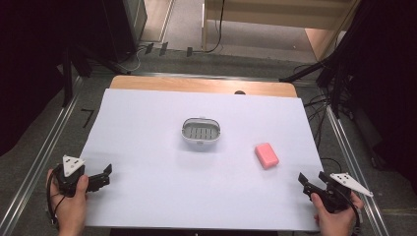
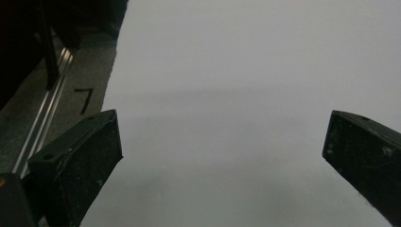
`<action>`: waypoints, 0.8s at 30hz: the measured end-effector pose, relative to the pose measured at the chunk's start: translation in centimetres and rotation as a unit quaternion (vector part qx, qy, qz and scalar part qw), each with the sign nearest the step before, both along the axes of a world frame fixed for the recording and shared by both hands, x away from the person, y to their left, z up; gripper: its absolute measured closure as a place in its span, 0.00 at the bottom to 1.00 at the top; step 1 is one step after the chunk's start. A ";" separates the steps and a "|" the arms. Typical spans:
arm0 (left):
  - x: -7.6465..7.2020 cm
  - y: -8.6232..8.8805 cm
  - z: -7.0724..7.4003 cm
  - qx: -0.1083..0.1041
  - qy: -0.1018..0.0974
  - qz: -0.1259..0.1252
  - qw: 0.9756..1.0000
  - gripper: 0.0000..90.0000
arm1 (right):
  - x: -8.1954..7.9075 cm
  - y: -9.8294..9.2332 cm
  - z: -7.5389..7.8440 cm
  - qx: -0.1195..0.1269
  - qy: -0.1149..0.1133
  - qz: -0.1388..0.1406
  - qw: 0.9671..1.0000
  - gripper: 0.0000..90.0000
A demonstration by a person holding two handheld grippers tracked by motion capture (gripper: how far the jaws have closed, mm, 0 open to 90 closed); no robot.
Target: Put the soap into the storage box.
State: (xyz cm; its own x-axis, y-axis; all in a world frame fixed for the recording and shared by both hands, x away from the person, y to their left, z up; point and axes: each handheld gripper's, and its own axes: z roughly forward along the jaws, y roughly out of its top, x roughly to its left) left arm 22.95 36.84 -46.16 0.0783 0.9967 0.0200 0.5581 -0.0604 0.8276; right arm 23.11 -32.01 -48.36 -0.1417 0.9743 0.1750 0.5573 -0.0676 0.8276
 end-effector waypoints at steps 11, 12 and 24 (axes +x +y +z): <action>-1.3 -0.5 0.0 0.021 -0.059 -0.022 0.998 0.00 | 0.8 1.8 1.3 -0.038 0.012 0.023 0.999 0.27; -1.2 -0.5 -0.1 0.020 -0.058 -0.022 0.998 0.00 | 0.9 1.9 1.4 -0.039 0.013 0.022 0.999 0.27; -1.3 -0.6 -0.1 0.023 -0.058 -0.024 0.998 0.00 | 2.0 3.6 1.8 -0.052 0.031 0.048 0.997 0.27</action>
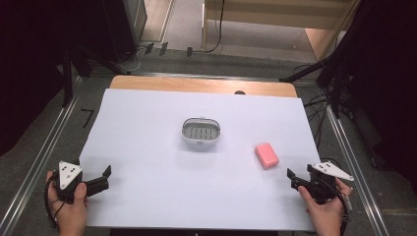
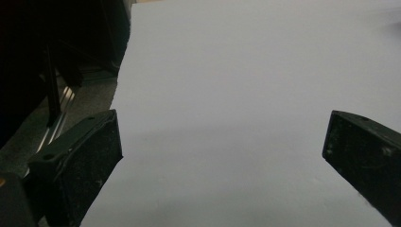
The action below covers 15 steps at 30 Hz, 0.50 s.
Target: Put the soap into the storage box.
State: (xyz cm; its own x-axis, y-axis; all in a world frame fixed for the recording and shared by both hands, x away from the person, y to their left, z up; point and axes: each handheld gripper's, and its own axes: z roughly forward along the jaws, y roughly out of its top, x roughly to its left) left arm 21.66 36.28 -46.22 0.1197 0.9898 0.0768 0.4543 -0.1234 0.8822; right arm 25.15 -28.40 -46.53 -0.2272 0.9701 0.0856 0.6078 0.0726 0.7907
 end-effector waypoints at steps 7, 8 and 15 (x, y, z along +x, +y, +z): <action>0.0 0.0 0.0 0.000 0.000 -0.001 1.000 0.00 | 1.0 1.6 0.4 -0.001 0.015 0.019 1.000 0.27; 0.0 0.0 0.0 0.000 0.000 -0.001 1.000 0.00 | 1.0 1.6 0.4 -0.001 0.015 0.019 1.000 0.27; 0.0 -0.1 0.0 0.003 0.001 -0.001 1.000 0.00 | 1.7 3.0 0.9 -0.005 0.030 0.036 0.999 0.25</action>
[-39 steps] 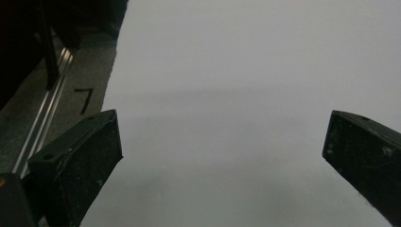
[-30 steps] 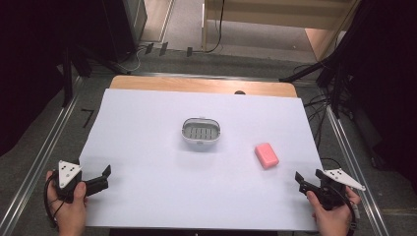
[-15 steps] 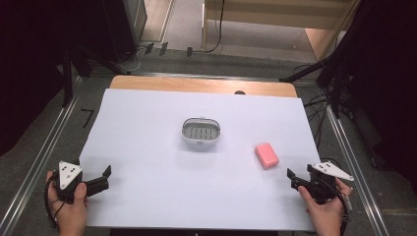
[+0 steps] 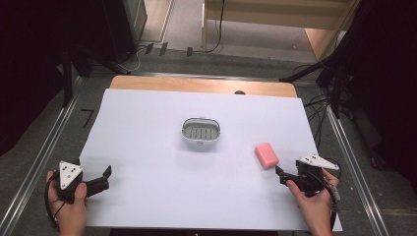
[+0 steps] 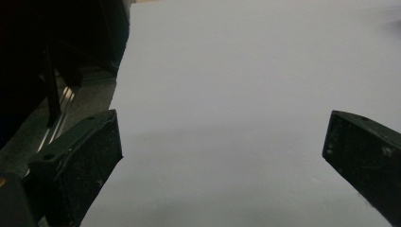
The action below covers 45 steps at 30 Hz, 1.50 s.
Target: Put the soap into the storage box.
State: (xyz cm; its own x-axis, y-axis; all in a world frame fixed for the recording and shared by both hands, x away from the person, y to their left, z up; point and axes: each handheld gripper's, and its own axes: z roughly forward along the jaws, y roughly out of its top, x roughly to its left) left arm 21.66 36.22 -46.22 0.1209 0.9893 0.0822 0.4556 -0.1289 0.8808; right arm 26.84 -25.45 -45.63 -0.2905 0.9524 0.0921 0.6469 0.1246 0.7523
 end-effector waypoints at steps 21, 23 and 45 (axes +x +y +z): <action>0.0 -0.2 0.0 0.009 0.000 -0.005 1.000 0.00 | 2.1 3.0 0.3 -0.007 0.025 0.028 0.999 0.20; 0.0 -0.2 0.0 0.009 -0.001 -0.005 1.000 0.00 | 2.3 3.1 0.3 -0.009 0.028 0.027 0.999 0.20; 0.0 -0.3 0.0 0.012 -0.003 -0.002 1.000 0.00 | 3.8 4.3 -0.7 -0.019 0.067 -0.005 0.998 0.23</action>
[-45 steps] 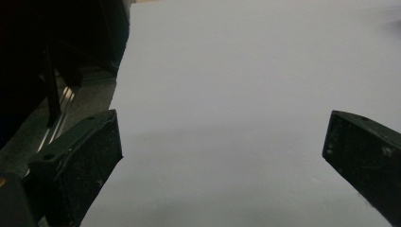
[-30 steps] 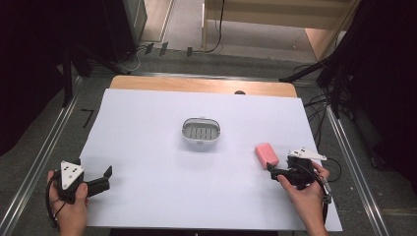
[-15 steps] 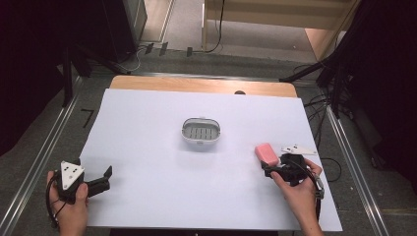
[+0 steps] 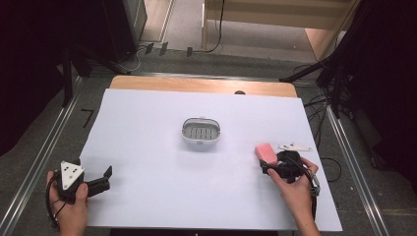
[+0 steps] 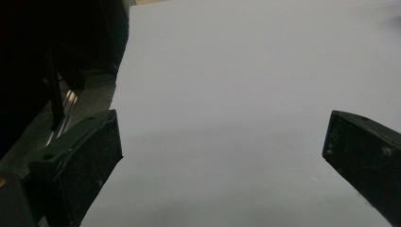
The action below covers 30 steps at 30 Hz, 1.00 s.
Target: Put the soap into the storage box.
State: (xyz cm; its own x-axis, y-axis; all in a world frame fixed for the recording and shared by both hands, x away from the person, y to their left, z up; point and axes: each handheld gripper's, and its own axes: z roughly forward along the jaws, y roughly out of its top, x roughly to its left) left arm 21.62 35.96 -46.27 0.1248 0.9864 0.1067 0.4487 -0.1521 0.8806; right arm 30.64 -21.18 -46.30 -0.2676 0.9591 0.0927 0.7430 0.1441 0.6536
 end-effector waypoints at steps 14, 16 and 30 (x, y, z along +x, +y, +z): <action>0.0 0.0 0.0 0.000 0.001 -0.001 1.000 0.00 | 0.3 0.5 -0.5 -0.014 0.005 -0.009 1.000 0.37; 0.0 0.0 0.0 0.001 0.001 -0.001 1.000 0.00 | 0.3 0.6 -0.6 -0.014 0.006 -0.009 1.000 0.38; 0.0 0.0 0.0 0.000 0.002 -0.001 1.000 0.00 | 0.2 0.6 -0.9 -0.019 0.004 0.006 1.000 0.42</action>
